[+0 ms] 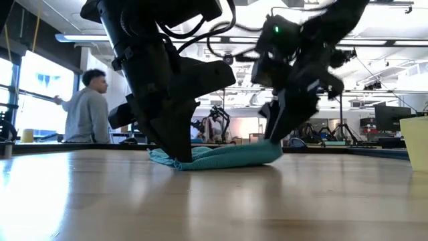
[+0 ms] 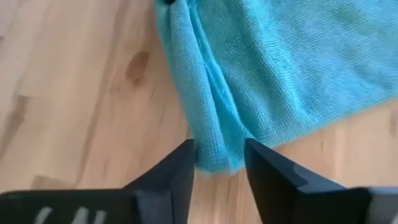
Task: Roll microfiber towels into tight, uniform cylinder then place into a basket
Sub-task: Roll the blue microfiber cloth
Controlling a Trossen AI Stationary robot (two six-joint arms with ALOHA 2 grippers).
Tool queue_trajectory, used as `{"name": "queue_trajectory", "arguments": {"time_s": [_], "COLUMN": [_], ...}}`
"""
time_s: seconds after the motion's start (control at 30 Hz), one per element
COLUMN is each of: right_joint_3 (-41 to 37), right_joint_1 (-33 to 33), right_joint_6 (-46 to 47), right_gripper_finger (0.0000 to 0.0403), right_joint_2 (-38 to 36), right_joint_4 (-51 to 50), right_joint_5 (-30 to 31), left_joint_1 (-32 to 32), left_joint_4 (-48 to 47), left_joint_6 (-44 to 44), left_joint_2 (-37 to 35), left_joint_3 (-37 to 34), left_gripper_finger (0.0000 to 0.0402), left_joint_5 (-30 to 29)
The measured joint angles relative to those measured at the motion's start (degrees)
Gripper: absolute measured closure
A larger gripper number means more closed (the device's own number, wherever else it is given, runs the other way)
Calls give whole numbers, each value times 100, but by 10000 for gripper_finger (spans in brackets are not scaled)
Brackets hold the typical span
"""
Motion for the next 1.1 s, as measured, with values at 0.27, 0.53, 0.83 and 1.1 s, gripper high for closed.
{"name": "queue_trajectory", "arguments": {"time_s": [0.27, 0.53, 0.83, 1.1], "right_joint_3": [28, -580, -601, -579], "right_joint_1": [612, 1345, 1316, 1710], "right_joint_6": [-961, -1700, -1569, -1326], "right_gripper_finger": [256, 272, 274, 274], "right_joint_2": [-436, -176, -177, -419], "right_joint_4": [-117, 1410, 1341, 1128], "right_joint_5": [-36, 1909, 2447, 2417], "left_joint_1": [0, 0, -7, -20], "left_joint_4": [-11, 15, 28, 31], "left_joint_6": [88, 90, 90, 90], "left_joint_2": [9, 13, 13, 13], "left_joint_3": [-2, -10, -13, -15], "left_gripper_finger": [401, 402, 401, 401], "left_joint_5": [6, 11, 26, 13]}}
